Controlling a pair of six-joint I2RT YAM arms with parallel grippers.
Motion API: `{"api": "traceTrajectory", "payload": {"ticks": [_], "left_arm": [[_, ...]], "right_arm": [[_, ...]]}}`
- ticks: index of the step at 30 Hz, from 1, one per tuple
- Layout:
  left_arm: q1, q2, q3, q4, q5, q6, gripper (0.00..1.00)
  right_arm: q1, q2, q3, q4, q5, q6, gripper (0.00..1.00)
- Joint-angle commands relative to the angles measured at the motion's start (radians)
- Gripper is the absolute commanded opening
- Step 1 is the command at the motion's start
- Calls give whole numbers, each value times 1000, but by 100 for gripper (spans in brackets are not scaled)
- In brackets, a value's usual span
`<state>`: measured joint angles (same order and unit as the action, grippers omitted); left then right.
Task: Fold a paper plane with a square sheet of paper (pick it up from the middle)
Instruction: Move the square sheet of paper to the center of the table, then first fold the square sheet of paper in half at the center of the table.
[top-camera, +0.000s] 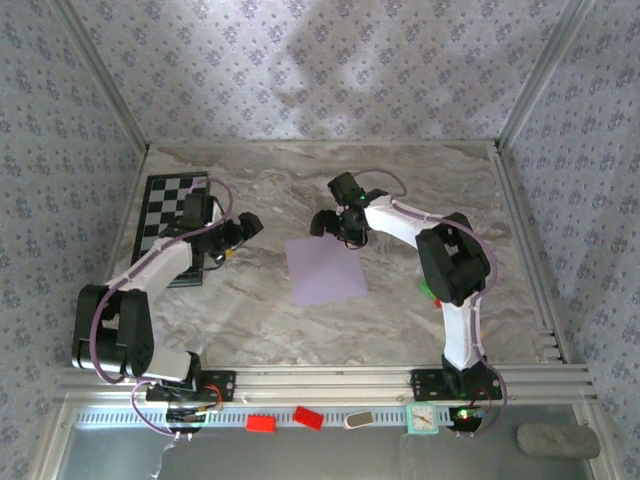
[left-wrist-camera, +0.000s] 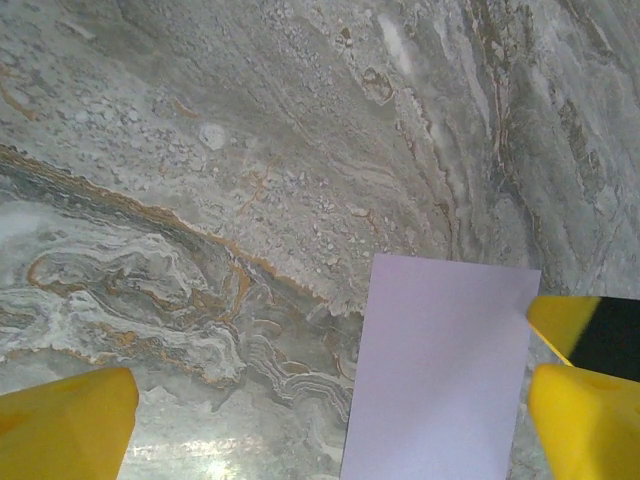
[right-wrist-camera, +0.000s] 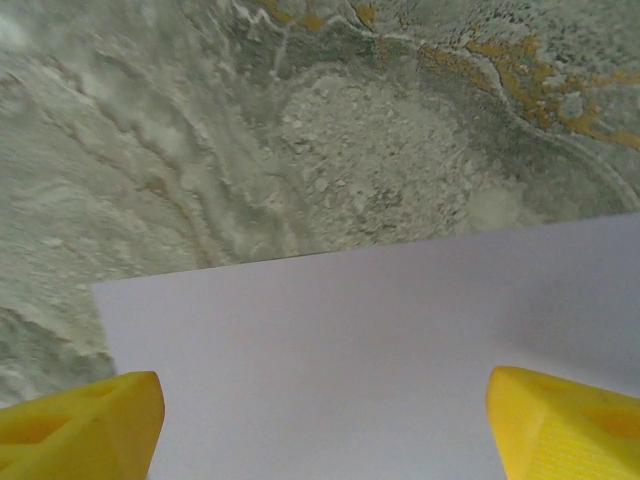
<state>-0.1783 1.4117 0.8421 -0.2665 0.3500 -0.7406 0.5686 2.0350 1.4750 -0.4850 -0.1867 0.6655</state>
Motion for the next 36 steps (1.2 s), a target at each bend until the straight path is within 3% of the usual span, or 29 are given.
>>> {"api": "traceTrajectory", "payload": {"ticks": [1, 10, 18, 22, 29, 31, 36], "left_arm": [[-22, 21, 32, -18, -9, -17, 100], [-84, 64, 58, -32, -33, -33, 100], [-143, 90, 69, -59, -66, -37, 100], [-182, 90, 76, -93, -96, -28, 100], [-325, 139, 181, -240, -210, 18, 100], [-382, 175, 233, -294, -246, 32, 100], [-533, 320, 402, -461, -338, 48, 100]], "right_arm": [[-9, 38, 55, -76, -5, -106, 86], [-9, 57, 18, -111, 78, 23, 88], [38, -3, -97, -147, 151, 375, 89], [60, -76, -153, -54, 102, 499, 88], [-14, -267, -201, 5, 121, 392, 94], [-51, -319, -242, 25, 136, 333, 100], [-153, -406, -347, 53, 140, 188, 100]]}}
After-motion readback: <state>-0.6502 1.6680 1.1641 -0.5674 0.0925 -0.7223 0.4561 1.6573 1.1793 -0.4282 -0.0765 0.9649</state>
